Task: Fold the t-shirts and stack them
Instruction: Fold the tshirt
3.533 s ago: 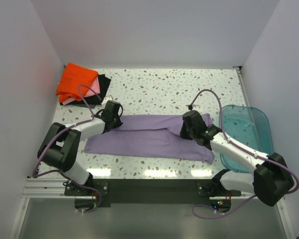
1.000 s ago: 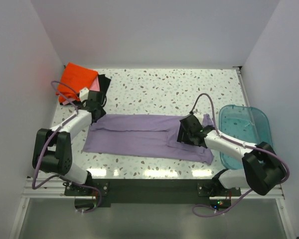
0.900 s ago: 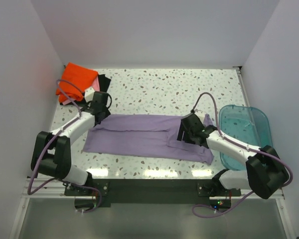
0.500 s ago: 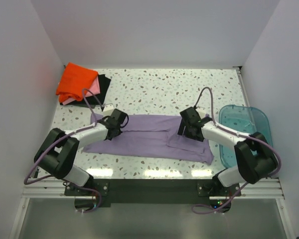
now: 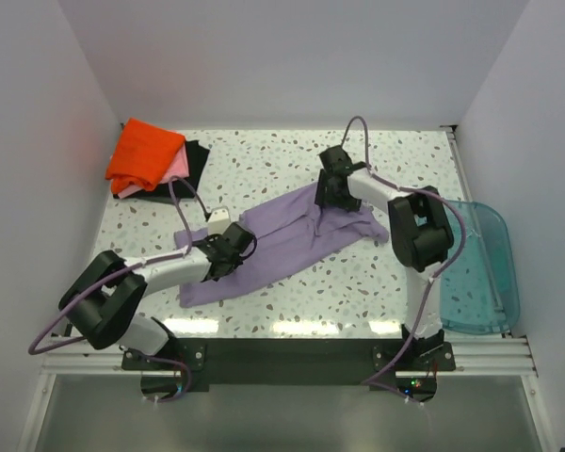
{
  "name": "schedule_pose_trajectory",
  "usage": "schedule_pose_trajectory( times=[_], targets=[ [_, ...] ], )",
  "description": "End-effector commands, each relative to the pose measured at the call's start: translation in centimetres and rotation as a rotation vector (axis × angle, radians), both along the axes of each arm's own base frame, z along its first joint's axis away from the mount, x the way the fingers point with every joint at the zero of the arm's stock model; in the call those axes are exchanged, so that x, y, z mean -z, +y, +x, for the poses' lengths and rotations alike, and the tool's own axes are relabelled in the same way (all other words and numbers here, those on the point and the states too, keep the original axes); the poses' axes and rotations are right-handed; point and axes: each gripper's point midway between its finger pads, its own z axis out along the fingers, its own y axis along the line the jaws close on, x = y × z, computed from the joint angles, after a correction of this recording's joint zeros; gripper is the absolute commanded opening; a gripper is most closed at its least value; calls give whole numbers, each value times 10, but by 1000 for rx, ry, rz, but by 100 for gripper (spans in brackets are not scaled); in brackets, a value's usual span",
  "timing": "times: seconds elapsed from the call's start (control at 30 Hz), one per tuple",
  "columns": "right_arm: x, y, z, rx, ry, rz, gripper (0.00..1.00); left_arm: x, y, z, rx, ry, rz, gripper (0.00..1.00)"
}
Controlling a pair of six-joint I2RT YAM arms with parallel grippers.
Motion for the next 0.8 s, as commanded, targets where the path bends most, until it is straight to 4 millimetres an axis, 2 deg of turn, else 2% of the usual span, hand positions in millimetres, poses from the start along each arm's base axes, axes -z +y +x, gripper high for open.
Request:
schedule_pose_trajectory(
  times=[0.0, 0.03, 0.1, 0.13, 0.17, 0.2, 0.23, 0.27, 0.3, 0.33, 0.37, 0.4, 0.47, 0.5, 0.53, 0.6, 0.63, 0.67, 0.7, 0.73, 0.77],
  targets=[
    [7, 14, 33, -154, 32, -42, 83, 14, -23, -44, 33, 103, -128, 16],
    [19, 15, 40, -172, 50, -68, 83, 13, -31, -50, 9, 100, -175, 18],
    [12, 19, 58, -246, 32, -97, 86, 5, -57, -66, 52, 101, -235, 22],
    [-4, 27, 78, -265, -27, -97, 90, 1, -67, -68, 44, 95, -278, 27],
    [2, 26, 84, -283, -18, -121, 92, -10, -87, -70, 87, 78, -325, 29],
    [-4, 26, 92, -314, -32, -144, 96, -17, -94, -68, 107, 65, -341, 32],
    [-27, 31, 109, -314, -88, -141, 97, -24, -98, -64, 126, 54, -333, 36],
    [-31, 28, 109, -313, -71, -158, 97, -42, -101, -57, 132, 34, -322, 39],
    [-46, 32, 116, -308, -103, -152, 98, -55, -96, -46, 124, -19, -280, 43],
    [-54, 30, 116, -298, -109, -149, 98, -66, -91, -40, 140, -50, -232, 44],
    [-61, 29, 114, -285, -115, -145, 98, -86, -80, -30, 113, -110, -172, 46],
    [-84, 28, 112, -246, -156, -124, 99, -96, -75, -25, 113, -134, -145, 47],
    [-83, 24, 98, -211, -146, -104, 99, -109, -63, -21, 126, -155, -73, 46],
    [-106, 23, 92, -171, -188, -64, 99, -111, -57, -19, 124, -166, -37, 44],
    [-88, 18, 76, -154, -142, -67, 99, -110, -54, -20, 153, -159, 0, 41],
    [-88, 15, 65, -100, -153, -33, 98, -96, -46, -26, 168, -121, 42, 36],
    [-81, 10, 52, -87, -136, -31, 98, -83, -43, -31, 179, -98, 54, 31],
    [-77, 10, 49, -75, -140, -21, 98, -73, -47, -36, 207, -63, 42, 30],
    [-65, 8, 41, -49, -117, -14, 97, -65, -46, -40, 217, -41, 47, 25],
    [-60, 8, 41, -42, -110, -8, 96, -49, -40, -48, 216, -3, 66, 22],
    [-55, 8, 40, -31, -103, -3, 95, -42, -41, -52, 221, 18, 57, 20]
  ],
)
